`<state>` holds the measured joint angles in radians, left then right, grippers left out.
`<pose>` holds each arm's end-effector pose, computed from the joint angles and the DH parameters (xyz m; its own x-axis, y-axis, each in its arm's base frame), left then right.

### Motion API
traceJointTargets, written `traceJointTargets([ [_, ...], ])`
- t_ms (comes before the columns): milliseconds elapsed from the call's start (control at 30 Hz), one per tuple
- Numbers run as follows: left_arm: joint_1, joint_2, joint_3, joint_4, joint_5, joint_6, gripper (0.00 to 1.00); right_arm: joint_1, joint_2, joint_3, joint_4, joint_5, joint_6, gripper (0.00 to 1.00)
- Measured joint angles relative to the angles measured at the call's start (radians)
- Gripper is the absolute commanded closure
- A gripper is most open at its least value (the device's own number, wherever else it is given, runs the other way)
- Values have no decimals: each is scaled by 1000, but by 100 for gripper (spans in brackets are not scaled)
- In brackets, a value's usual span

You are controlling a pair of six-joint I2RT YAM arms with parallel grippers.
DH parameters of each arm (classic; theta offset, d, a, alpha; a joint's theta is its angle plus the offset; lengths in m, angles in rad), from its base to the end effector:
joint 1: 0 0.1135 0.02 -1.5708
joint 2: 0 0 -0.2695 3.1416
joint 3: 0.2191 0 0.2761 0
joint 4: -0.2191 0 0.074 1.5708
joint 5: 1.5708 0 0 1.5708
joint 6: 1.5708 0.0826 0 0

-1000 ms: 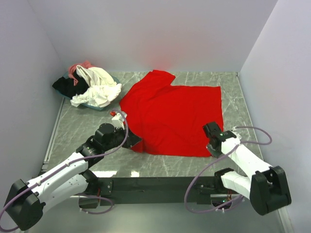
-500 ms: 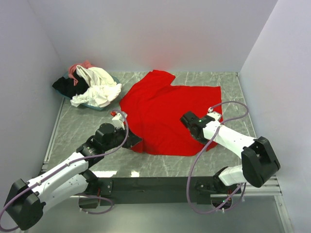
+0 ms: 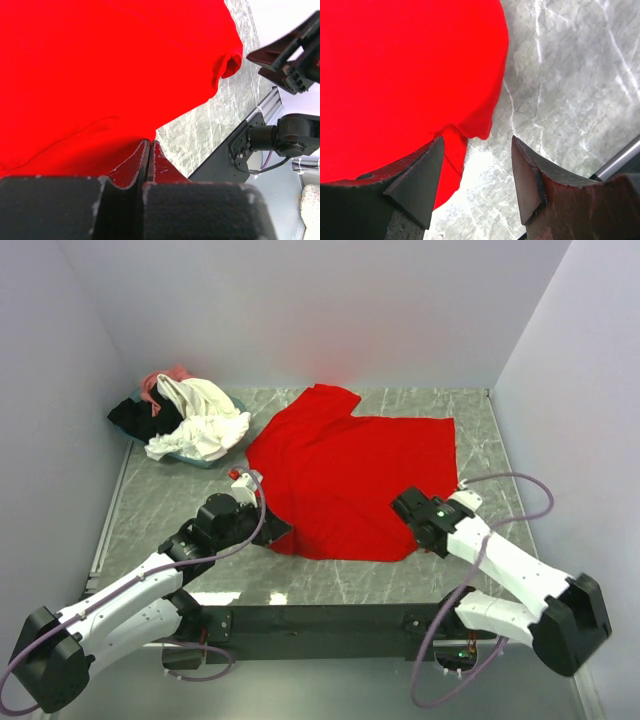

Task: Fold and stack the t-shirts
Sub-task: Fold the tshirt

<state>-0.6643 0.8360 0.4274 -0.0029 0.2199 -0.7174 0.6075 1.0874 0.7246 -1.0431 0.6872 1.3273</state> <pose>0.1874 -0.1697 0.1996 -0.7363 -0.2383 -0.6333 0.3649 0.6482 -0.6683 0.1864 0.0658 0.1766 -0.5405 0.5379 -0.6469 0.7003 0.7138 0.0084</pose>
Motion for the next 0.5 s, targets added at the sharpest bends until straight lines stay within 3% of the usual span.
traceJointTargets([
  [167,0,-1,0,0,0,0,100,-27,-109,-73,10,-34,10,40],
  [500,0,-1,0,0,3,0,100,-46,-46,-131,68,-95,-14,41],
])
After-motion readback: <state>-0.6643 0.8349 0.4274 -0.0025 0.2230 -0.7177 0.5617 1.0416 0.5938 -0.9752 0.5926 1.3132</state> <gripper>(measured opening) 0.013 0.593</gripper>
